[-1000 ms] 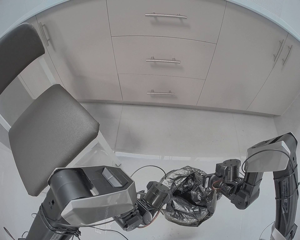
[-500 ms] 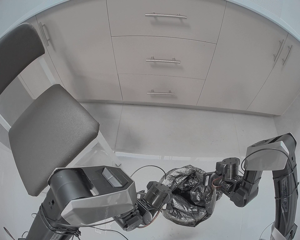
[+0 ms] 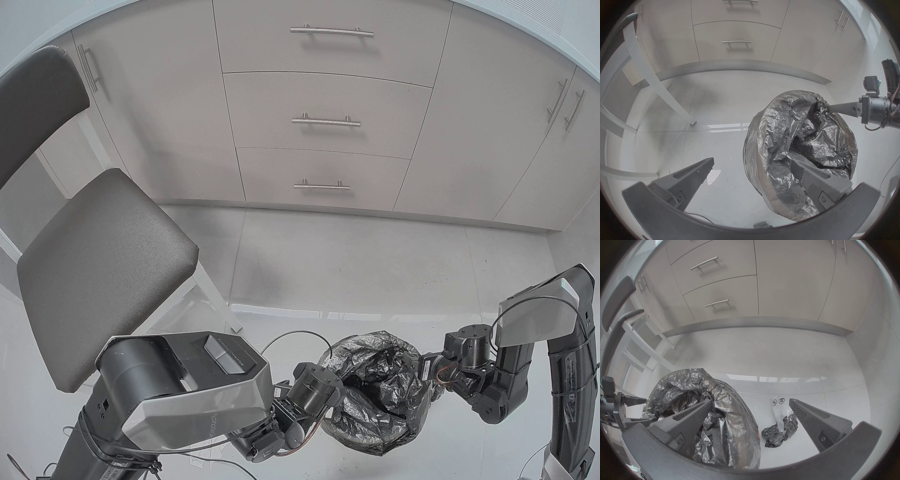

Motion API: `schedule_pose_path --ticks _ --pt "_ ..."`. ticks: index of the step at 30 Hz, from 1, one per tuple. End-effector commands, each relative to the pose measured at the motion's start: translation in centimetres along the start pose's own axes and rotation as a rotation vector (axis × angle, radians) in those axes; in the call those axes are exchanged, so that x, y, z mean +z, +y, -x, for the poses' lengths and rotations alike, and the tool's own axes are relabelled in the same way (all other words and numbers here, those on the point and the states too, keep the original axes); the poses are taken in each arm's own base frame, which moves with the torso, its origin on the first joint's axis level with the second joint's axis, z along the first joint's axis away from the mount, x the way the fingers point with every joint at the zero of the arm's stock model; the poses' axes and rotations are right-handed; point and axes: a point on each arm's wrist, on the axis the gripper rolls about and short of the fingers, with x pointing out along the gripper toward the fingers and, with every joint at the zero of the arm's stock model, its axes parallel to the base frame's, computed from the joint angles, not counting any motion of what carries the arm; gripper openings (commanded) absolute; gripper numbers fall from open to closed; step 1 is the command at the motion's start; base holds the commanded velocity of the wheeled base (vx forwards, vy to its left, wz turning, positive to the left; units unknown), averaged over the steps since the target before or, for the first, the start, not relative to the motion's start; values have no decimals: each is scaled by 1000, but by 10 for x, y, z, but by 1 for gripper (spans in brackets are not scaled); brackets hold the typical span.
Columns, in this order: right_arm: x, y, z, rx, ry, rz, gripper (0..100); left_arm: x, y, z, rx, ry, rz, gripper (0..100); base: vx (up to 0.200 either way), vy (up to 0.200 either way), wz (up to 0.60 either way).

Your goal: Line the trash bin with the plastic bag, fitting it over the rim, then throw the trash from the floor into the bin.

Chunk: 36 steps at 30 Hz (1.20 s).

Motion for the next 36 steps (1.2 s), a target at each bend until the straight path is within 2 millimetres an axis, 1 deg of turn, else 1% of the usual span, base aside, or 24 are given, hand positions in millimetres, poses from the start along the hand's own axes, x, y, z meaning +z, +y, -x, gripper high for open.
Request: schedule_pose_path --ticks 1,5,11,15,18,21,23,24,27,31,34,35,36 --pt "-9 -4 14 -2 33 8 100 0 0 0 0 -1 1 100 0 0 0" --pt "-18 -8 25 -13 91 17 100 0 0 0 -1 -1 0 100 0 0 0" --pt "-21 -12 30 -22 115 9 100 0 0 0 -1 -1 3 100 0 0 0" --pt "-7 -12 47 -6 82 3 100 6 2 7 -3 -10 24 100 0 0 0" --pt "5 -12 61 21 49 -10 100 15 4 22 -13 -22 39 100 0 0 0" --pt "0 -19 72 34 92 5 100 20 4 27 -21 -34 57 100 0 0 0" --pt "-1 -20 75 32 102 16 100 21 4 28 -21 -34 57 100 0 0 0" --pt "-3 -23 83 29 120 48 100 21 5 31 -23 -31 56 100 0 0 0" --pt "3 -23 92 33 100 60 100 24 6 35 -26 -37 57 100 0 0 0" --pt "9 -24 107 38 72 79 100 25 7 35 -27 -41 55 100 0 0 0" --pt "22 -23 116 46 6 64 100 29 8 36 -27 -53 64 100 0 0 0" --pt "30 -25 121 41 -35 55 100 33 13 40 -21 -60 69 100 0 0 0" --pt "32 -25 123 40 -50 51 100 35 15 43 -18 -63 73 100 0 0 0"
